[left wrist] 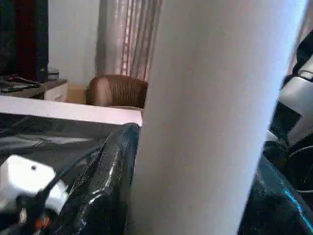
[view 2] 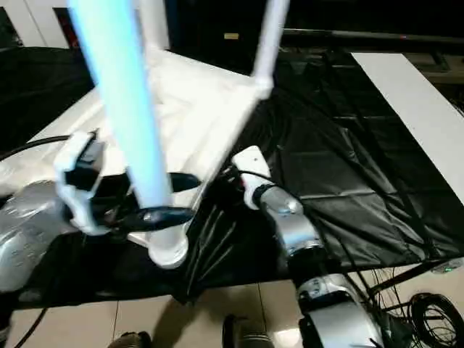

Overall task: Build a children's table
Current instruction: Rotate table base, then rotate leg to tighten

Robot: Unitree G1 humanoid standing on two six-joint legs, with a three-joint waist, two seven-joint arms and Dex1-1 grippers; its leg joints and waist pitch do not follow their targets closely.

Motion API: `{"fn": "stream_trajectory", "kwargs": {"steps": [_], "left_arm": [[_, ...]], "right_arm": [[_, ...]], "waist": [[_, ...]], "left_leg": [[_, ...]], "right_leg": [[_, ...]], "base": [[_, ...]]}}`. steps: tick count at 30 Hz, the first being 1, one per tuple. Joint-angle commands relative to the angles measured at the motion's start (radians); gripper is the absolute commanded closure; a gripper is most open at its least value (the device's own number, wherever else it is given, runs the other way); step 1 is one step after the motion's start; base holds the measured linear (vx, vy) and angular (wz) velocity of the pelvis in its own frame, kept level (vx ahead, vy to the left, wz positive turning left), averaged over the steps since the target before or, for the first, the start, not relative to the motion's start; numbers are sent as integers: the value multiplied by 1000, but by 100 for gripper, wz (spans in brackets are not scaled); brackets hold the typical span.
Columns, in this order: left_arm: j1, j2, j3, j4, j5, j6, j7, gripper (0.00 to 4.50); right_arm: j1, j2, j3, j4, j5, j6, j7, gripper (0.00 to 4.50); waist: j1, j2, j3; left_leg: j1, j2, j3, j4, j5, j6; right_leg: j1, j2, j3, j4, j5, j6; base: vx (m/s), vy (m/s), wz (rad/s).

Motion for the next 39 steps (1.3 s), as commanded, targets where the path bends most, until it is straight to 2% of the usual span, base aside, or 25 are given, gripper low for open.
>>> {"fn": "stream_trajectory", "kwargs": {"steps": [1,2,3,4,5,6,7,8,9,10,12,13,14,15,16,17,19,22,23,26,27,30,31,34,39], "left_arm": [[-25,-21,-49,-1,18,-7,2,188],[-25,-21,-49,-1,18,-7,2,188],[-42,-45,-70,28,62,-36,25,188],[-45,-49,-73,35,71,-41,30,188],[-58,-63,-85,62,107,-63,56,188],[-80,-80,-100,119,180,-98,117,188],[-87,-84,-103,137,204,-110,137,188],[-109,-95,-108,197,276,-154,200,188],[-109,-95,-108,197,276,-154,200,188],[-135,-90,-109,266,340,-183,255,188],[-143,-83,-107,294,364,-196,276,188],[-149,-79,-105,310,379,-203,286,188],[-146,-68,-106,313,391,-211,285,188],[-144,-66,-106,311,391,-212,283,188],[-133,-59,-107,299,388,-207,269,188],[-129,-56,-108,295,388,-206,263,188],[-108,-45,-117,278,393,-206,238,188],[-69,-19,-144,247,406,-205,206,188],[-55,-5,-159,241,408,-201,188,188],[-36,29,-194,259,460,-207,191,188],[-36,35,-200,270,474,-208,198,188],[-37,60,-217,311,526,-220,213,215],[-41,75,-217,332,548,-235,206,222],[-46,88,-217,340,563,-249,191,243],[-56,108,-223,363,586,-287,180,285]], "right_arm": [[8,53,71,-2,0,-23,74,34],[8,53,71,-2,0,-23,74,34],[8,57,68,4,-7,-32,70,34],[8,57,67,5,-8,-33,69,34],[6,58,64,12,-16,-43,59,34],[-2,55,59,29,-29,-55,33,34],[-5,54,57,36,-33,-59,24,34],[-17,48,48,57,-41,-64,-5,34],[-17,48,48,57,-41,-64,-5,34],[-32,35,26,82,-44,-63,-42,34],[-40,23,9,94,-41,-62,-60,34],[-46,15,-1,101,-39,-62,-69,34],[-52,-3,-21,106,-29,-63,-74,34],[-53,-7,-26,106,-27,-64,-74,34],[-54,-21,-40,103,-19,-63,-71,34],[-55,-26,-45,102,-16,-62,-68,34],[-54,-44,-63,92,-10,-63,-59,34],[-45,-77,-83,59,4,-56,-29,34],[-40,-94,-87,45,10,-47,-9,34],[-10,-147,-69,-11,15,-23,90,34],[-3,-161,-59,-21,14,-20,115,34],[34,-222,-22,-81,2,-21,209,34],[72,-272,0,-153,13,-17,298,34],[108,-317,15,-226,32,-4,376,34],[178,-390,43,-397,108,38,540,34]], "waist": [[15,16,-77],[15,17,-77],[15,16,-77],[17,17,-77],[17,17,-77],[19,17,-75],[21,19,-75],[20,15,-73],[20,15,-73],[20,11,-70],[19,10,-70],[21,11,-70],[23,11,-71],[24,10,-72],[29,10,-71],[29,10,-71],[35,12,-76],[35,12,-77],[35,12,-77],[38,15,-78],[39,13,-77],[44,15,-76],[49,15,-72],[55,11,-70],[58,12,-66]], "left_leg": [[0,1,8,-61,-200,5],[0,1,8,-61,-199,5],[-1,0,8,-61,-200,7],[2,0,9,-59,-203,9],[2,1,9,-60,-206,11],[5,2,10,-60,-218,11],[7,2,10,-60,-223,9],[1,1,6,-63,-241,6],[1,1,6,-63,-241,6],[3,-3,4,-62,-260,3],[3,-5,3,-62,-270,3],[7,-6,3,-60,-275,2],[10,-6,4,-59,-268,3],[10,-5,5,-59,-261,5],[10,-2,7,-60,-251,9],[10,-2,7,-60,-251,9],[3,1,6,-62,-216,14],[1,2,7,-61,-202,25],[1,2,7,-61,-202,25],[5,4,10,-60,-190,48],[3,2,11,-60,-177,52],[2,2,11,-60,-185,56],[2,2,10,-61,-200,57],[2,2,9,-63,-216,58],[3,4,5,-65,-250,61]], "right_leg": [[78,-55,44,-64,-238,-190],[78,-54,43,-63,-236,-192],[80,-56,44,-65,-241,-191],[76,-54,44,-68,-252,-187],[76,-56,44,-69,-255,-187],[72,-54,43,-73,-272,-182],[71,-54,43,-74,-277,-180],[74,-55,40,-75,-310,-166],[74,-55,40,-75,-310,-166],[72,-55,38,-82,-386,-132],[68,-58,37,-88,-454,-102],[64,-58,37,-93,-486,-87],[62,-58,38,-94,-482,-84],[62,-58,39,-92,-466,-87],[59,-55,39,-87,-419,-108],[59,-55,39,-87,-419,-108],[66,-56,38,-75,-323,-146],[70,-56,39,-69,-257,-176],[70,-56,39,-69,-257,-176],[69,-52,39,-66,-201,-192],[72,-53,40,-64,-188,-201],[74,-58,40,-69,-214,-204],[75,-55,39,-75,-240,-193],[73,-57,39,-80,-298,-173],[69,-59,38,-89,-382,-147]], "base": [[0,0,0],[0,0,0],[0,0,0],[0,0,0],[0,0,0],[0,0,0],[0,0,0],[0,0,0],[0,0,0],[0,0,0],[0,0,0],[0,0,0],[0,0,0],[0,0,0],[0,0,0],[0,0,0],[0,0,0],[0,0,0],[0,0,0],[0,0,0],[0,0,0],[0,0,0],[0,0,0],[0,0,0],[0,0,0]]}}
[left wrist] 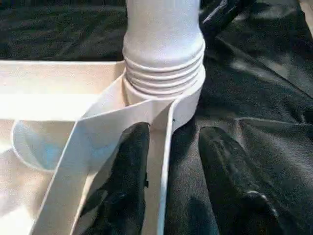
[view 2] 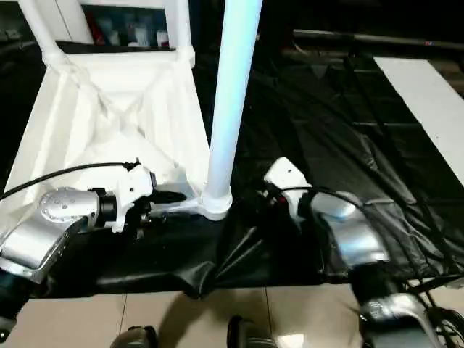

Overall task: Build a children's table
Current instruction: Rotate leg to tighten

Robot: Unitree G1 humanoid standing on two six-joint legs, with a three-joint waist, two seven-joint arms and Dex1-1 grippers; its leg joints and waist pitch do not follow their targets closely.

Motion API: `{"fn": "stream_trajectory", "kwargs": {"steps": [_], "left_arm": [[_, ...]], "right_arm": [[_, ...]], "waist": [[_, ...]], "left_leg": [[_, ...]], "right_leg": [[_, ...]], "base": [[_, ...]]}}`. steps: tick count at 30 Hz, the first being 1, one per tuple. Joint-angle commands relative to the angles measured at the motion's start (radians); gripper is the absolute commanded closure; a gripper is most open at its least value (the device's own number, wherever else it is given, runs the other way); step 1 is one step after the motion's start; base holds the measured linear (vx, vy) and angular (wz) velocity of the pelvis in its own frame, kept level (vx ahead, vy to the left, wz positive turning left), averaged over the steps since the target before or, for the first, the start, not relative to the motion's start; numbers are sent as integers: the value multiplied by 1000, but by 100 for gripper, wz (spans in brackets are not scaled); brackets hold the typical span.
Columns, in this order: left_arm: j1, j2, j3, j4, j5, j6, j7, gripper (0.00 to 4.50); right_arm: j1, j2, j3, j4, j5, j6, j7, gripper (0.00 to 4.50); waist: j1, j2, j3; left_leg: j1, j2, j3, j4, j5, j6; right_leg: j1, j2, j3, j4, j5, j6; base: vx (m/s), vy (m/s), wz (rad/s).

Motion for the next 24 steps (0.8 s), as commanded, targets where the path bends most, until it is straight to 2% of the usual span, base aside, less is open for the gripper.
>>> {"fn": "stream_trajectory", "kwargs": {"steps": [1,2,3,4,10,13,15,17,20,24], "left_arm": [[-11,16,-14,14,23,-21,-10,285],[-17,19,-15,25,31,-32,-11,293],[-17,19,-15,25,31,-32,-11,301],[-22,20,-16,35,35,-40,-13,311],[-32,34,-32,67,54,-58,-59,360],[-36,41,-37,86,66,-66,-73,368],[-40,45,-43,100,76,-71,-79,398],[-44,45,-48,119,88,-78,-87,402],[-51,46,-57,137,97,-80,-104,441],[-55,54,-71,145,107,-79,-119,448]], "right_arm": [[23,-24,19,-65,34,20,62,34],[38,-37,18,-111,63,41,100,34],[38,-37,18,-111,63,41,100,34],[43,-44,17,-134,80,62,120,34],[52,-61,13,-178,84,96,142,34],[51,-68,9,-186,84,106,142,34],[53,-73,7,-193,86,113,142,34],[55,-77,5,-204,90,125,144,34],[56,-78,3,-210,92,132,145,34],[53,-77,-3,-211,96,133,140,34]], "waist": [[4,6,-70],[6,8,-70],[8,8,-71],[6,8,-71],[8,9,-72],[7,9,-72],[7,9,-72],[7,10,-70],[7,8,-68],[7,9,-67]], "left_leg": [[4,6,6,-65,-244,62],[4,6,5,-66,-242,62],[6,8,5,-66,-244,64],[3,7,3,-67,-240,63],[3,7,3,-67,-227,55],[3,7,4,-67,-226,53],[3,7,4,-67,-228,52],[4,7,4,-68,-240,50],[4,6,2,-69,-257,45],[4,6,0,-70,-257,44]], "right_leg": [[69,-53,42,-85,-385,-146],[69,-53,42,-86,-388,-144],[67,-54,41,-86,-389,-142],[69,-53,40,-86,-387,-145],[68,-54,41,-81,-347,-165],[69,-55,41,-81,-342,-168],[69,-55,41,-81,-344,-169],[69,-55,41,-85,-365,-162],[67,-57,40,-90,-425,-138],[65,-58,39,-93,-455,-126]], "base": [[0,0,0],[0,0,0],[0,0,0],[0,0,0],[0,0,0],[0,0,0],[0,0,0],[0,0,0],[0,0,0],[0,0,0]]}}
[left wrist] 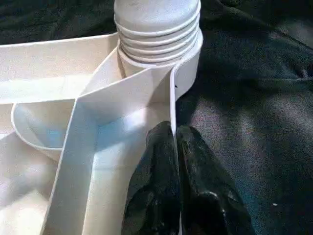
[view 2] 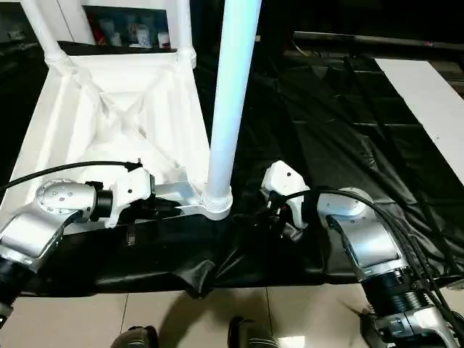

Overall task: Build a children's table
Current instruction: Rotate leg to tighten

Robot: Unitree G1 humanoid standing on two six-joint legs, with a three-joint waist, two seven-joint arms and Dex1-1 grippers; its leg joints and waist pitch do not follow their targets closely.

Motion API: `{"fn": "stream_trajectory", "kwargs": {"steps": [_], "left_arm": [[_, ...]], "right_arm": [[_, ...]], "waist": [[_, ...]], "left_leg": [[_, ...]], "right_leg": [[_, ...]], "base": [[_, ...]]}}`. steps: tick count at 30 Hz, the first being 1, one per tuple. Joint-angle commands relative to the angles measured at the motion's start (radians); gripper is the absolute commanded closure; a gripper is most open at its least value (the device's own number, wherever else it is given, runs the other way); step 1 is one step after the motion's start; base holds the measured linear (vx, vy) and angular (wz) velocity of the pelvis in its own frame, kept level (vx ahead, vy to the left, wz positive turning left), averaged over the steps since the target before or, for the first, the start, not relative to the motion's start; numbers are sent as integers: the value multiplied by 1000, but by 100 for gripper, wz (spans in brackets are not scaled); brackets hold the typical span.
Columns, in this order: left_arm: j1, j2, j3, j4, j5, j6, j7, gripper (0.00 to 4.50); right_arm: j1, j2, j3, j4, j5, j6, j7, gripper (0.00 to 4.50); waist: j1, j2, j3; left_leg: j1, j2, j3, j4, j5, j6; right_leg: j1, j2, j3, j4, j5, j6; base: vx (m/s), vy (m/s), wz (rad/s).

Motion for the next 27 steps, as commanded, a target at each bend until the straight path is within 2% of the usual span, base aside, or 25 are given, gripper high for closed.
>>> {"fn": "stream_trajectory", "kwargs": {"steps": [1,5,6,8,12,16,24,25,27], "left_arm": [[16,17,-39,28,34,13,-18,448],[20,29,-58,29,40,28,-69,448],[25,32,-63,27,42,26,-77,450],[34,24,-64,19,36,33,-84,450],[39,15,-68,10,35,35,-82,450],[33,2,-65,16,42,34,-67,450],[30,-5,-62,19,46,38,-72,450],[30,-5,-62,19,46,39,-73,450],[30,-5,-62,18,47,40,-73,450]], "right_arm": [[8,-10,-23,-15,26,7,6,34],[13,8,-39,-36,83,33,33,34],[15,11,-39,-39,92,41,37,7],[13,28,-23,-41,84,48,29,0],[-1,62,-9,-19,56,20,-10,0],[-29,94,22,17,45,10,-23,0],[-76,161,26,94,32,7,-60,0],[-77,162,27,96,31,5,-61,26],[-82,165,32,106,31,-1,-59,33]], "waist": [[4,8,-68],[4,10,-70],[4,10,-70],[3,9,-69],[3,9,-67],[1,8,-67],[3,11,-72],[3,11,-72],[3,10,-72]], "left_leg": [[2,7,1,-68,-248,43],[2,8,3,-68,-233,51],[2,8,2,-68,-230,52],[2,8,4,-68,-228,51],[2,8,4,-71,-229,42],[4,8,4,-71,-229,38],[4,9,5,-71,-215,35],[4,10,5,-71,-214,34],[4,10,5,-72,-213,33]], "right_leg": [[65,-55,40,-90,-431,-132],[68,-52,41,-83,-353,-164],[68,-54,41,-82,-342,-169],[68,-53,42,-81,-330,-178],[67,-56,42,-85,-368,-165],[66,-55,42,-83,-356,-171],[68,-58,43,-78,-309,-190],[69,-58,43,-77,-305,-191],[70,-58,43,-76,-301,-190]], "base": [[0,0,0],[0,0,0],[0,0,0],[0,0,0],[0,0,0],[0,0,0],[0,0,0],[0,0,0],[0,0,0]]}}
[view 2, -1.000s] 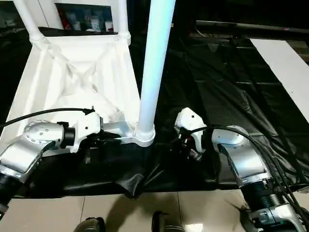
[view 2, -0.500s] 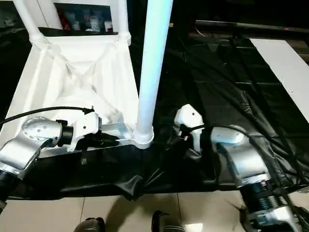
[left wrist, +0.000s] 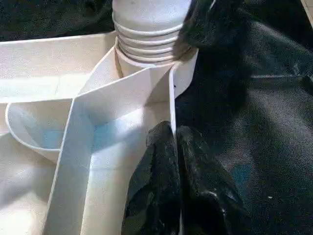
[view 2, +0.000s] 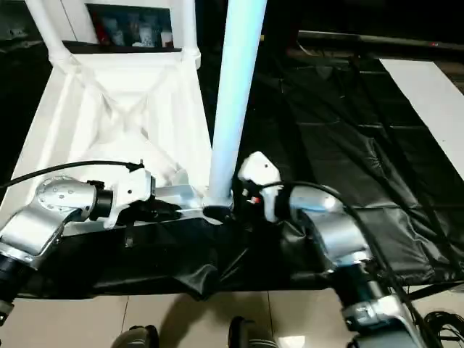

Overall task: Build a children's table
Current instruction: Rotate leg to tighten

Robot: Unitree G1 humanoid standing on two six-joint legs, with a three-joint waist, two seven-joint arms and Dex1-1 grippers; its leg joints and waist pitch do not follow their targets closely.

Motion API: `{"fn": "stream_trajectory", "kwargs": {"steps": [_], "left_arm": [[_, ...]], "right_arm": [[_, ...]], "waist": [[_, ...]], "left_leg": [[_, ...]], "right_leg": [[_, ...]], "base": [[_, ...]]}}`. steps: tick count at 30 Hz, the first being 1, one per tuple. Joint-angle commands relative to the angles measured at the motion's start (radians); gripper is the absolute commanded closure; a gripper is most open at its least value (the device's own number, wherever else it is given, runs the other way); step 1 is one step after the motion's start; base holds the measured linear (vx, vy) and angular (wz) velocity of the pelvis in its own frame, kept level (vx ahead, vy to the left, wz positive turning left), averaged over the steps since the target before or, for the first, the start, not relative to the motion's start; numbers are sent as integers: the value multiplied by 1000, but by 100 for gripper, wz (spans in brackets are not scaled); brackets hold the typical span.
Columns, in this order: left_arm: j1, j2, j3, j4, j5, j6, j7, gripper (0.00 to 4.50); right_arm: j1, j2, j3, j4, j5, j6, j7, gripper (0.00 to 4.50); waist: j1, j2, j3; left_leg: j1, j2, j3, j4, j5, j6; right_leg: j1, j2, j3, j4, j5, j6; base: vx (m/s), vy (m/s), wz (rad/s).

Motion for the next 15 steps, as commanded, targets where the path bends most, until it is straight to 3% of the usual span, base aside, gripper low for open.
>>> {"fn": "stream_trajectory", "kwargs": {"steps": [1,4,15], "left_arm": [[32,0,-58,27,42,21,-20,450],[33,2,-56,28,44,21,-22,450],[35,3,-53,32,46,22,-28,450]], "right_arm": [[-13,-2,9,19,-5,-16,3,33],[-16,1,10,27,-6,-21,8,74],[-26,8,3,53,-9,-36,7,160]], "waist": [[1,11,-72],[0,8,-72],[0,10,-73]], "left_leg": [[4,11,4,-66,-214,34],[4,10,5,-66,-223,33],[4,11,5,-66,-216,34]], "right_leg": [[70,-56,44,-75,-302,-189],[70,-57,44,-78,-323,-184],[69,-57,45,-76,-319,-184]], "base": [[0,0,0],[0,0,0],[0,0,0]]}}
